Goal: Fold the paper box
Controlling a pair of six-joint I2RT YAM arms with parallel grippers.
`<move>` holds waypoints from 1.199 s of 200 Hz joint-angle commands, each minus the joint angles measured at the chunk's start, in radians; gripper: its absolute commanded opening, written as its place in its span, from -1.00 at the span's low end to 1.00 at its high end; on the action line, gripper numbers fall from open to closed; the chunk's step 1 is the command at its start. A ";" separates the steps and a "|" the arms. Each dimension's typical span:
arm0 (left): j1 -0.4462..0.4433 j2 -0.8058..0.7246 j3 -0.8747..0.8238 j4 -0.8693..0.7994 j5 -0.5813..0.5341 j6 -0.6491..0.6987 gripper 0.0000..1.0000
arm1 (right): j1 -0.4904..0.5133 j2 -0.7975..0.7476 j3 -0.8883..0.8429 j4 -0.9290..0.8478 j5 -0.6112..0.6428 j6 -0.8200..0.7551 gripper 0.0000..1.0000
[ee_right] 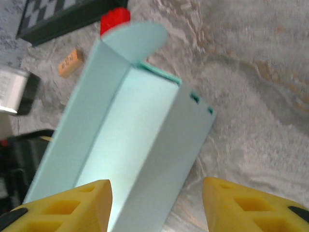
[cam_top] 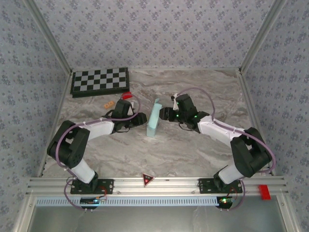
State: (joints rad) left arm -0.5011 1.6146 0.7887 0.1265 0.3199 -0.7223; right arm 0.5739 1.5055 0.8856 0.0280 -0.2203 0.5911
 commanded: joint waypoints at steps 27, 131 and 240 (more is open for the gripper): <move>0.005 -0.059 0.030 -0.054 -0.018 0.047 0.03 | 0.004 0.057 -0.005 0.127 -0.120 0.048 0.12; 0.003 -0.106 0.064 -0.139 -0.018 0.116 0.03 | 0.004 0.143 -0.002 0.012 -0.017 0.105 0.04; -0.040 -0.214 0.200 -0.343 -0.161 0.229 0.15 | 0.016 0.049 0.050 0.038 -0.029 0.066 0.11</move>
State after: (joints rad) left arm -0.5186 1.4425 0.9295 -0.1471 0.2104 -0.5457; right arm 0.5953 1.6058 0.9134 0.0982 -0.2474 0.6907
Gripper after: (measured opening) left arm 0.556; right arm 0.539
